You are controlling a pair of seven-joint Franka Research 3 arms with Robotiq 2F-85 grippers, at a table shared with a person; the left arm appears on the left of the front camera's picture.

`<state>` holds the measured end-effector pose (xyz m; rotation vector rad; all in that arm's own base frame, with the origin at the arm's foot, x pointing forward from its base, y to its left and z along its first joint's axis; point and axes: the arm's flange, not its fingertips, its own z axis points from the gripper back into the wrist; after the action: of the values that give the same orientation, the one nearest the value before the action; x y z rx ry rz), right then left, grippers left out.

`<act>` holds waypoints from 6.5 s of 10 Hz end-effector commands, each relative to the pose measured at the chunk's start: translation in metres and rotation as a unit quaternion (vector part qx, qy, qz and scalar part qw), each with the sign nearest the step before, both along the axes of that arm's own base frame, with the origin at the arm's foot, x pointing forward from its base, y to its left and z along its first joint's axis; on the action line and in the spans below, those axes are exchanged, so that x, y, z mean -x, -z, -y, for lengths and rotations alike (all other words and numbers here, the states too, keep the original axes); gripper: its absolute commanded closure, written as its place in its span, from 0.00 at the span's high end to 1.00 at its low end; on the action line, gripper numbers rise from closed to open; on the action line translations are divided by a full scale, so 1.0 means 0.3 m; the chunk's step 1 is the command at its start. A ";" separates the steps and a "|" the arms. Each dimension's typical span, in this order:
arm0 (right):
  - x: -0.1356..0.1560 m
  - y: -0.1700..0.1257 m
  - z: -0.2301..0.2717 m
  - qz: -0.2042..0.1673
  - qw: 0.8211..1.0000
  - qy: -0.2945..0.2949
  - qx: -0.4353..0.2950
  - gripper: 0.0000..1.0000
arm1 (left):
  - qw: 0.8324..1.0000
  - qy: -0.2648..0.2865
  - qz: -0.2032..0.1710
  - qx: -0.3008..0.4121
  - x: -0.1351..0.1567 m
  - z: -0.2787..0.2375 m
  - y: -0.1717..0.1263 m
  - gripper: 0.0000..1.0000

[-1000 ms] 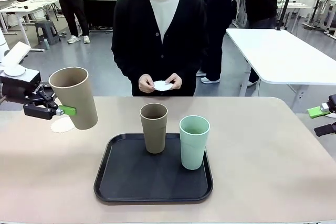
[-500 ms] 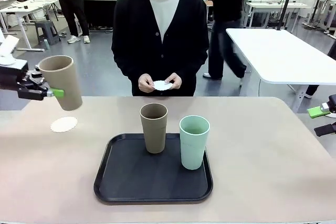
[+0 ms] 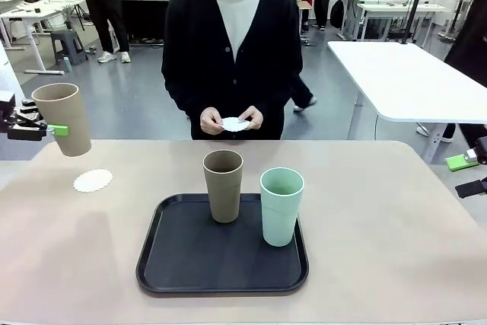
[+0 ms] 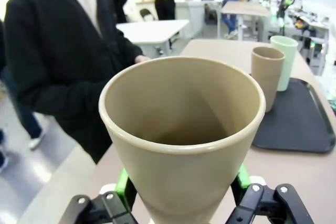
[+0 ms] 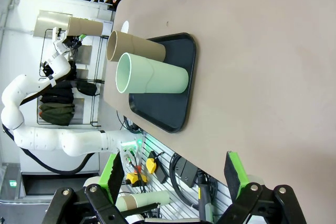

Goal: Place coasters on the table and set cups on them.
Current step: Pick up one Reusable plastic cup and place it on a coaster set by the human.

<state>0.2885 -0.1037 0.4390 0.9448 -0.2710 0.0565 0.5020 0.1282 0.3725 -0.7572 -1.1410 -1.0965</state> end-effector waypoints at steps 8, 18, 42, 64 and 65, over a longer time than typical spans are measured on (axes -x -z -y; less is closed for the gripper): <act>-0.002 0.001 0.000 0.002 1.000 0.000 -0.005 1.00 | 0.999 0.025 0.027 0.034 -0.024 -0.004 0.223 0.86; -0.002 0.001 0.000 0.002 1.000 0.000 -0.005 1.00 | 0.999 0.020 0.001 0.035 -0.043 0.004 0.248 0.86; -0.002 0.001 0.000 0.002 1.000 0.000 -0.005 1.00 | 0.999 0.036 -0.012 0.018 -0.082 -0.018 0.383 0.86; -0.002 0.001 0.000 0.002 1.000 0.000 -0.005 1.00 | 0.997 0.053 -0.047 -0.007 -0.090 -0.012 0.406 1.00; -0.002 0.001 0.000 0.002 1.000 0.000 -0.005 1.00 | 0.997 0.053 -0.049 -0.009 -0.095 -0.016 0.407 1.00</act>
<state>0.2885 -0.1037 0.4390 0.9448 -0.2711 0.0564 0.5272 0.1317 0.2516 -0.8582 -1.0601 -1.1389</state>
